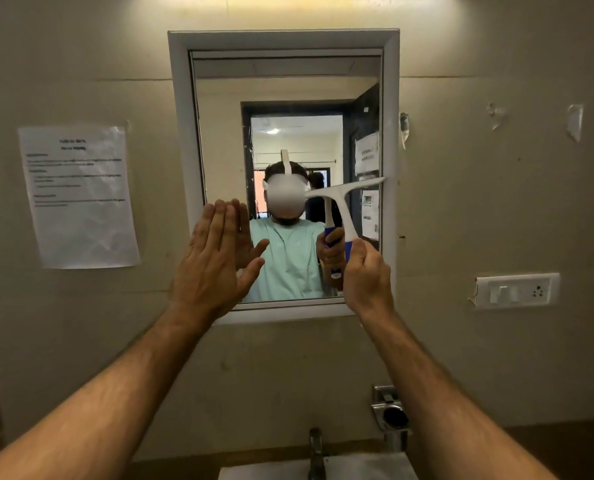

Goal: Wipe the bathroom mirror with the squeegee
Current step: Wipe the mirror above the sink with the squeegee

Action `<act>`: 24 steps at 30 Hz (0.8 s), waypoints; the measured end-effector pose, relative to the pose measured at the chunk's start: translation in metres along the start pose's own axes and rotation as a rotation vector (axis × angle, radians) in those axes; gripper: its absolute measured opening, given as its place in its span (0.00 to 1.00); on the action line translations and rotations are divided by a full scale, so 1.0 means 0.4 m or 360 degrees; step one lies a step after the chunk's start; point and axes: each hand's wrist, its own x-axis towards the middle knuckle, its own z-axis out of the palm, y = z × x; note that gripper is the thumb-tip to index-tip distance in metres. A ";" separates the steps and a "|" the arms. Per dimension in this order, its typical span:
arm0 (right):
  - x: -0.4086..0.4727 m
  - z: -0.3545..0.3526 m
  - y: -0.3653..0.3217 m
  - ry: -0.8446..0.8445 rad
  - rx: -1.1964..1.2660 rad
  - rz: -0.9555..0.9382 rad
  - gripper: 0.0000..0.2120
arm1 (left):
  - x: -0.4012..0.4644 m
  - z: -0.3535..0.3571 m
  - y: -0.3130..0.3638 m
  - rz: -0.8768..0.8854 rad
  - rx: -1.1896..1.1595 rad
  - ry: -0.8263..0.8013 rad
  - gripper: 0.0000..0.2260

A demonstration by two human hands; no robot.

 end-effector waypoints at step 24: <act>-0.086 -0.014 0.086 -0.0106 -0.0113 0.0064 0.17 | -0.053 0.010 0.018 0.0043 -0.0076 -0.0033 0.42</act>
